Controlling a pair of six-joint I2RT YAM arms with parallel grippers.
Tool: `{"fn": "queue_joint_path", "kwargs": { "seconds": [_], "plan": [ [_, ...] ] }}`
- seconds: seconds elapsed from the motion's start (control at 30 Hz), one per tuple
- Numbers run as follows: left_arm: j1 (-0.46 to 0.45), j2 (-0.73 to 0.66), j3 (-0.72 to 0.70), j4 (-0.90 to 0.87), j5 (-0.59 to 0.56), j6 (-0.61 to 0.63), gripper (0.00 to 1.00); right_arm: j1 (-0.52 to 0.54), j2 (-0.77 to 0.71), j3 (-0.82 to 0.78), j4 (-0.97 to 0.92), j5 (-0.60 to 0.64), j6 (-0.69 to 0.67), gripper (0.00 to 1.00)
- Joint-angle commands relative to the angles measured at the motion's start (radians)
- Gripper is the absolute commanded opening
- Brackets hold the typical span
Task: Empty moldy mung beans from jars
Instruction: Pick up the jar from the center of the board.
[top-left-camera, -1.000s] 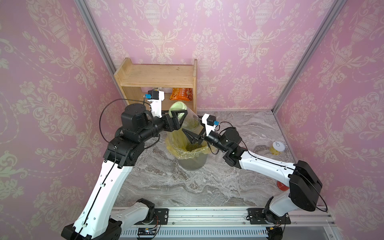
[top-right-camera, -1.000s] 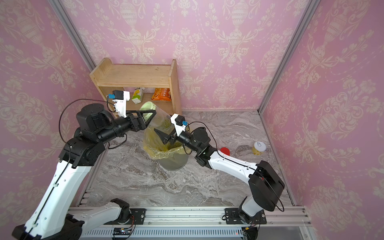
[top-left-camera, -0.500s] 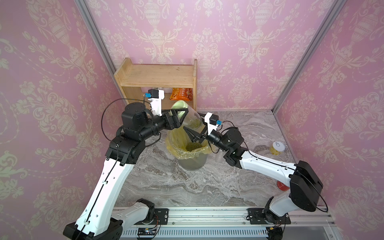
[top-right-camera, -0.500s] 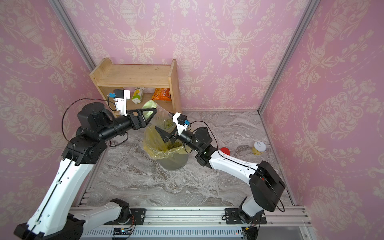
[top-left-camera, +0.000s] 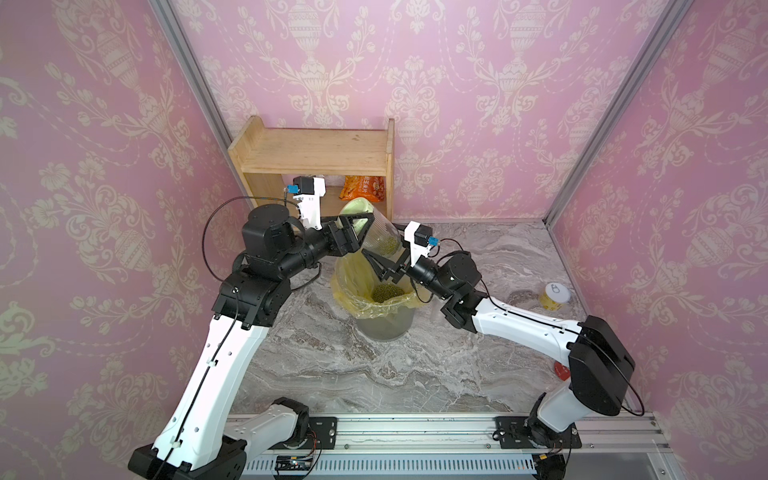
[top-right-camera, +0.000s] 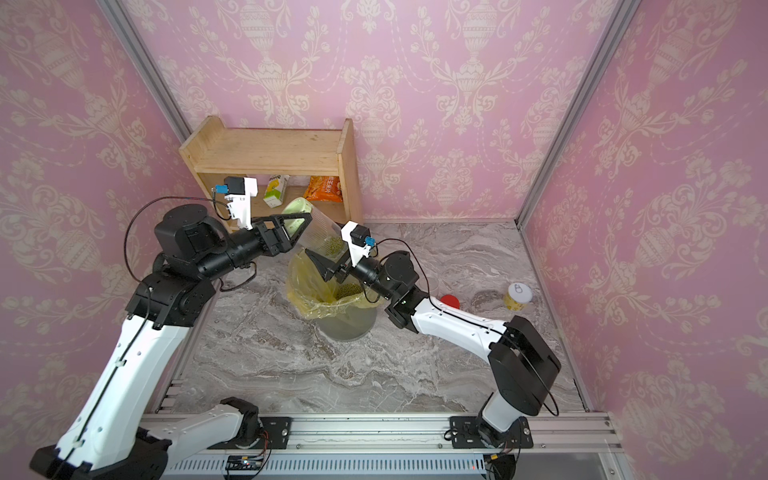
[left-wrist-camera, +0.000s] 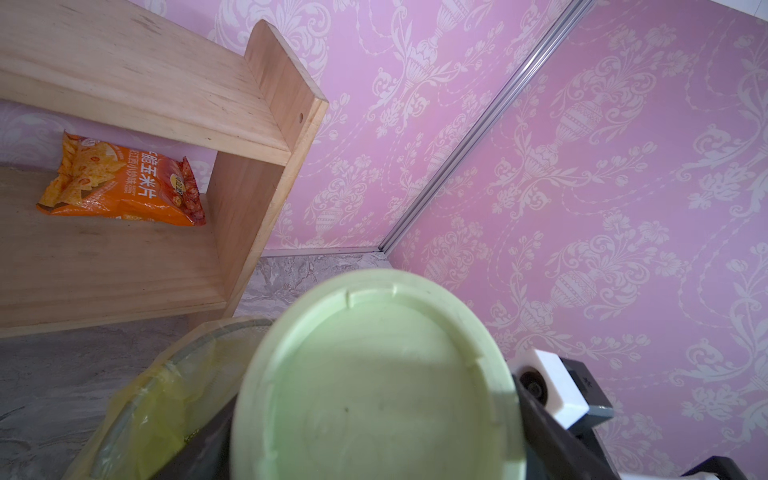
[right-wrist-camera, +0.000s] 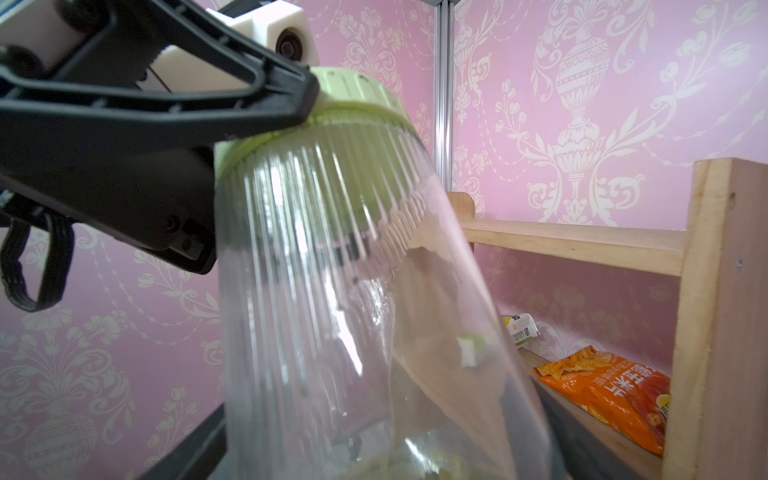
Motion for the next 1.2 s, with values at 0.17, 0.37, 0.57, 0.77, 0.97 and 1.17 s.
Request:
{"fn": "queue_joint_path", "kwargs": {
  "seconds": [0.17,0.37,0.57,0.77,0.97,1.17],
  "plan": [
    [0.034,-0.015,-0.031,0.070,0.059,-0.049,0.56,0.002,0.003,0.069,0.066,0.012,0.041,0.76],
    [0.073,-0.016,-0.056,0.091,0.077,-0.078,0.57,0.002,-0.011,0.057,0.070,0.003,0.039,0.61],
    [0.097,-0.019,-0.064,0.091,0.086,-0.089,0.58,0.002,-0.036,0.056,0.048,-0.015,0.043,0.54],
    [0.102,-0.033,-0.080,0.103,0.085,-0.094,0.65,0.002,-0.073,0.016,0.002,-0.043,0.029,0.50],
    [0.102,-0.042,-0.103,0.126,0.092,-0.104,0.69,0.001,-0.116,-0.006,-0.030,-0.055,0.015,0.48],
    [0.102,-0.058,-0.125,0.147,0.082,-0.117,0.72,0.001,-0.146,-0.027,-0.037,-0.043,0.013,0.47]
  ]
}}
